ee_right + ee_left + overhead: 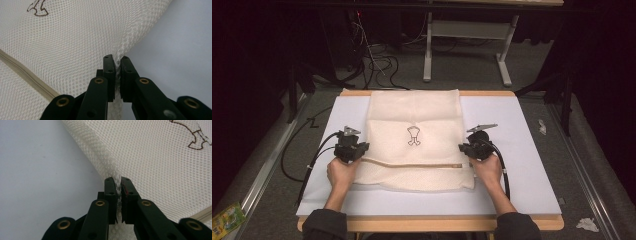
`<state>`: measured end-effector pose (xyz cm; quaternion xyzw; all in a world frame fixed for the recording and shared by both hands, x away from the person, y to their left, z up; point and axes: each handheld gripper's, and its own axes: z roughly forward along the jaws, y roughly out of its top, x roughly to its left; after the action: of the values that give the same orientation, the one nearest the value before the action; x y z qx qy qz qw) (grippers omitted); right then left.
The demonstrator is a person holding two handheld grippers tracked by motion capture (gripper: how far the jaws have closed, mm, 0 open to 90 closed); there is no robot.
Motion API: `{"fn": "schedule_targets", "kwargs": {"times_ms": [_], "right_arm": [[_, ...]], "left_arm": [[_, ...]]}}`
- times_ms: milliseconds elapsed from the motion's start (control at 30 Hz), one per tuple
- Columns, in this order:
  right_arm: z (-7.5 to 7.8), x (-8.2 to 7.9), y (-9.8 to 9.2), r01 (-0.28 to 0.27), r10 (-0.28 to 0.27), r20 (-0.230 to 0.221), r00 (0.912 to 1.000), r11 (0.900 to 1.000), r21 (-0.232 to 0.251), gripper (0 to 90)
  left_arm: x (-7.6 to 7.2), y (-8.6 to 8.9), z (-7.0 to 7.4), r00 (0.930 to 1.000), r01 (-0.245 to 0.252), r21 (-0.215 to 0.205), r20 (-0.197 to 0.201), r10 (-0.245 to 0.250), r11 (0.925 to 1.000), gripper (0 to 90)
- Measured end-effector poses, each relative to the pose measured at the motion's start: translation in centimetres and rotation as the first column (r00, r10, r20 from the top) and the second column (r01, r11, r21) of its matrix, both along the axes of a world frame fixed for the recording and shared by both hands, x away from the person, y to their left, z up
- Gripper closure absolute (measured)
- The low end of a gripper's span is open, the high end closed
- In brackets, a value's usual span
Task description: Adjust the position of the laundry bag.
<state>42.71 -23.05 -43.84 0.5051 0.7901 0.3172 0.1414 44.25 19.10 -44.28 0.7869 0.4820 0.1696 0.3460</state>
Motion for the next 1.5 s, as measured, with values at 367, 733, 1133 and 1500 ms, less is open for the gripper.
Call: {"fn": "schedule_targets", "kwargs": {"times_ms": [367, 733, 1133, 1500], "right_arm": [[0.5, -0.4, -1.2, 0.008, -0.008, 0.01, 0.9999, 1.0, 0.028, 86.3], [0.5, -0.8, -2.6, 0.031, -0.032, 0.017, 0.9994, 0.999, 0.036, 86.2], [0.6, -1.6, -4.8, 0.068, -0.069, 0.02, 0.9974, 0.997, 0.044, 86.1], [0.5, -2.2, -6.5, 0.09, -0.092, 0.024, 0.9955, 0.995, 0.045, 85.8]], "left_arm": [[0.0, -0.5, 0.0, 0.9999, 0.011, -0.027, -0.003, -0.012, 0.9996, 84.6], [0.1, -1.9, 0.2, 0.9994, 0.035, -0.04, 0.004, -0.035, 0.9986, 84.6], [0.1, -3.6, 0.1, 0.9975, 0.07, -0.059, 0.003, -0.07, 0.9958, 84.5], [0.1, -5.2, 0.4, 0.995, 0.099, -0.046, 0.012, -0.099, 0.994, 84.3]]}}
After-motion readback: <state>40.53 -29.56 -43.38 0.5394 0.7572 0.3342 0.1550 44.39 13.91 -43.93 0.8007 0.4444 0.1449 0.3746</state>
